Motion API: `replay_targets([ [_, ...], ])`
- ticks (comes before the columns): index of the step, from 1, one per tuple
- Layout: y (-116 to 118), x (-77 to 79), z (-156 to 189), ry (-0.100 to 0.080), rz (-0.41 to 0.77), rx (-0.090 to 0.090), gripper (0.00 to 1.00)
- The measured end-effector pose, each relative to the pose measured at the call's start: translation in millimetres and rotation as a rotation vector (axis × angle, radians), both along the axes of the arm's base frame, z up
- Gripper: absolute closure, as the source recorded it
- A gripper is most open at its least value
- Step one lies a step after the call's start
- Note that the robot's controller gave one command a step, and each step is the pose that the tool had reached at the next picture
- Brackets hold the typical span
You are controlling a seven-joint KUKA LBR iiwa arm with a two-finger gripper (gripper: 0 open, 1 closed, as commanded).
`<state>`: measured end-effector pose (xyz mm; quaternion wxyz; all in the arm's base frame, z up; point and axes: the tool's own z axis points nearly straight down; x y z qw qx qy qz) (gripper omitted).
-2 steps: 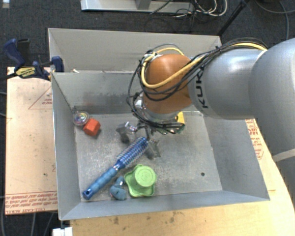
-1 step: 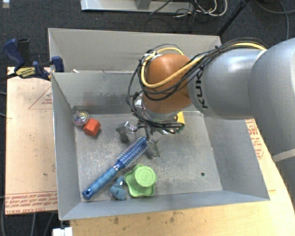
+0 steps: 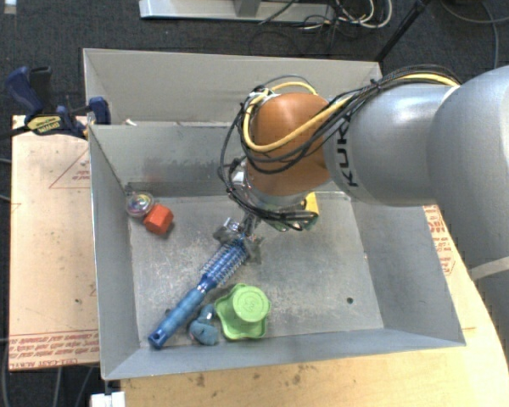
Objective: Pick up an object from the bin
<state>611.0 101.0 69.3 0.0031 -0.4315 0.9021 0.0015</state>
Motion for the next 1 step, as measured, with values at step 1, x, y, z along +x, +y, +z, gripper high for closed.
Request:
replay_targets([
  [1,0.6,1.4,26.2,-0.002,-0.003,-0.002,1.0],
])
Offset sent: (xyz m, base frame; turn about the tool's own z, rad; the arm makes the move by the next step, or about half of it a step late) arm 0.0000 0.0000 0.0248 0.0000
